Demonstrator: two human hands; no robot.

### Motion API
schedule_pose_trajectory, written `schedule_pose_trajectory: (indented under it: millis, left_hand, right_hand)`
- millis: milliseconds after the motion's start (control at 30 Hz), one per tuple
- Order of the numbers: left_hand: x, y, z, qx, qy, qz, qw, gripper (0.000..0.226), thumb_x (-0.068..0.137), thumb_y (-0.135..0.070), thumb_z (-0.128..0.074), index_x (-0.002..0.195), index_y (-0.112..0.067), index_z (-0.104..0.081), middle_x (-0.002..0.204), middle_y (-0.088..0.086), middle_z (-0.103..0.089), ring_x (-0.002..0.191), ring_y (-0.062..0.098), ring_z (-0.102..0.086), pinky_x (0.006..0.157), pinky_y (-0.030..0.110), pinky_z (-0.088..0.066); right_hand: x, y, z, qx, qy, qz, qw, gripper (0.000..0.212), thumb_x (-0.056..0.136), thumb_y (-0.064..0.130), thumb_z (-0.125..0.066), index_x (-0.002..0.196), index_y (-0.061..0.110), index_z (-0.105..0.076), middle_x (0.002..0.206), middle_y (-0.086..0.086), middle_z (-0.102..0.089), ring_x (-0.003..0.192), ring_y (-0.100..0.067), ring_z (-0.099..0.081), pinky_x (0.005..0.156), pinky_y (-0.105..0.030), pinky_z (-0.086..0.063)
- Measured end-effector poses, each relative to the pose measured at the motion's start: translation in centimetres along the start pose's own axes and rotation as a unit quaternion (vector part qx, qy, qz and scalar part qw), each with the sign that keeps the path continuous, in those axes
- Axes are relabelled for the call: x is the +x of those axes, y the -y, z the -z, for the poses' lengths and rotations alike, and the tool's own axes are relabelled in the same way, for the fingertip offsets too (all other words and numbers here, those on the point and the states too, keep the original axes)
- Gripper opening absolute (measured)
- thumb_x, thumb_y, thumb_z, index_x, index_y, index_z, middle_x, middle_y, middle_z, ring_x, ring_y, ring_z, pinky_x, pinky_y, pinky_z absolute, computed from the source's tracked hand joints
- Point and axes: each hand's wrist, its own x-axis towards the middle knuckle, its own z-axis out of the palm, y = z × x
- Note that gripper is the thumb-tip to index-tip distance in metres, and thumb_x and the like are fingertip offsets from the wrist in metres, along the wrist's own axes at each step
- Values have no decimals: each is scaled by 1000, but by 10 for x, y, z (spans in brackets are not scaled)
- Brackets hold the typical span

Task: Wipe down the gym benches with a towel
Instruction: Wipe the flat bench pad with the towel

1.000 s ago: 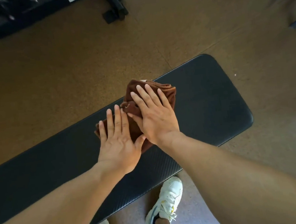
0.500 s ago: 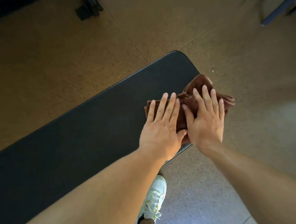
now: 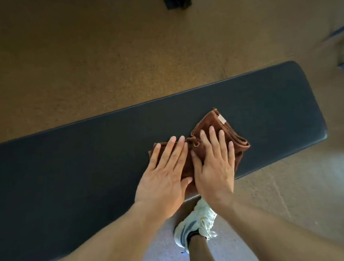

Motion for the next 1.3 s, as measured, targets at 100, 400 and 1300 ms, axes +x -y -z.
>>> schedule_pose_trajectory:
  millis: [100, 400, 1300]
  left_hand:
    - [-48, 62, 4, -7, -23, 50, 998, 75, 104, -55, -17, 161, -12, 5, 170, 4, 13, 155, 21, 20, 128, 49, -1]
    - [-134, 150, 7, -12, 23, 142, 990, 80, 101, -61, -10, 160, -12, 12, 169, 7, 17, 155, 22, 22, 127, 50, 1]
    - [105, -91, 4, 15, 40, -35, 998, 85, 103, -59, -28, 159, -13, 16, 168, 5, 24, 151, 28, 30, 126, 52, 8]
  right_hand:
    - [-9, 75, -16, -13, 23, 62, 998, 58, 109, 51, -27, 163, 30, -29, 174, 4, -18, 163, -17, -2, 132, -44, 3]
    - [8, 169, -36, -61, 95, 366, 924, 60, 107, 46, -33, 163, 23, -33, 173, 0, -23, 163, -23, -9, 131, -50, -8]
    - [50, -122, 36, 17, -30, -36, 999, 55, 110, 49, -33, 162, 31, -32, 174, 0, -22, 163, -21, -7, 131, -41, 1]
